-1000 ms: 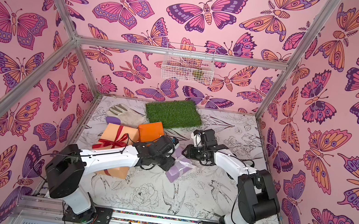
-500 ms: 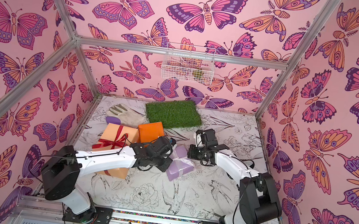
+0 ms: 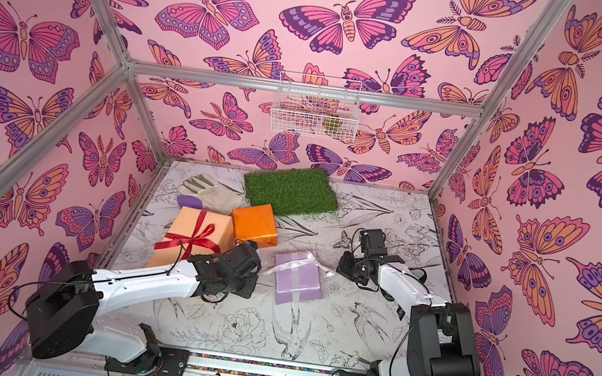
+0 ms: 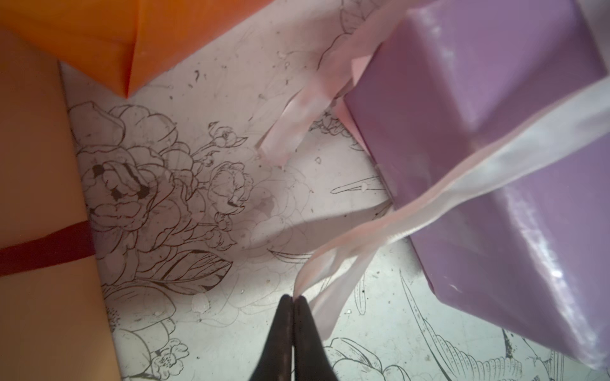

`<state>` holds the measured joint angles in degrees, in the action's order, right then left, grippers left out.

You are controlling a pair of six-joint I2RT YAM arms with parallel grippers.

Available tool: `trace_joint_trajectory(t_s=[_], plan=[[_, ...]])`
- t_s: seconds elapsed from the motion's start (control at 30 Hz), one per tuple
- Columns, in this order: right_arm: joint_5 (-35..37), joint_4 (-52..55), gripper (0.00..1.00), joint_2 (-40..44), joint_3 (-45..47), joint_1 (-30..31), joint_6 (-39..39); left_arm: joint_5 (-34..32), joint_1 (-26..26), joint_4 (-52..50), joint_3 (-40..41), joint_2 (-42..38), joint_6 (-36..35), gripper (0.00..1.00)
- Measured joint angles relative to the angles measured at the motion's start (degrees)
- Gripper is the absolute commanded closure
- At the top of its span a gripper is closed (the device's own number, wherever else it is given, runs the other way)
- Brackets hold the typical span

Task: Untie the ribbon bows on the gift boxes
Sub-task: Untie the ribbon from the gift box.

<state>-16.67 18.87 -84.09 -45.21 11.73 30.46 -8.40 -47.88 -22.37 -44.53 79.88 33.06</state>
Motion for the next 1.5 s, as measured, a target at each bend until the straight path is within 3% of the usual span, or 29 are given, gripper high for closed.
trace_joint_trajectory(t_s=[0.07, 0.17, 0.4, 0.67, 0.73, 0.83, 0.93, 1.03, 1.1, 1.5], plan=[[-0.63, -0.11, 0.43, 0.44, 0.39, -0.07, -0.28, 0.39, 0.22, 0.00, -0.57, -0.02, -0.20, 0.33], [-1.03, 0.39, 0.39, 3.67, 0.72, -0.07, -1.36, 1.11, 0.24, -0.02, -2.38, -0.44, -0.98, 0.28], [-3.48, 0.11, 0.43, 12.76, 0.70, 1.25, -5.81, 3.82, 0.24, 2.89, -9.79, -1.27, -7.52, 0.26], [-7.85, -0.63, 0.45, 6.21, 0.02, 5.92, -10.82, 8.85, 0.24, 7.72, -17.31, 11.10, -14.67, 0.28], [-8.31, -0.66, 0.53, 5.18, 0.02, 6.58, -11.43, 10.25, 0.24, 7.72, -17.94, 13.57, -15.15, 0.30], [-8.48, -0.68, 0.70, 4.44, 0.02, 7.41, -12.26, 11.28, 0.24, 7.87, -18.62, 15.41, -16.04, 0.36], [-8.13, -0.70, 0.88, 4.37, 0.02, 7.63, -12.50, 11.96, 0.24, 8.33, -18.99, 15.87, -16.33, 0.53], [-6.97, -0.42, 1.00, 4.66, 0.02, 7.61, -12.17, 12.13, 0.26, 8.46, -18.99, 16.26, -16.94, 0.83], [-5.88, 0.24, 1.00, 5.60, 0.04, 7.61, -11.80, 12.11, 0.46, 8.50, -18.99, 16.26, -17.09, 0.99], [3.02, 6.14, 1.00, 12.50, 2.60, 6.54, -9.44, 11.80, 1.86, 9.14, -16.65, 14.95, -16.44, 1.00]])
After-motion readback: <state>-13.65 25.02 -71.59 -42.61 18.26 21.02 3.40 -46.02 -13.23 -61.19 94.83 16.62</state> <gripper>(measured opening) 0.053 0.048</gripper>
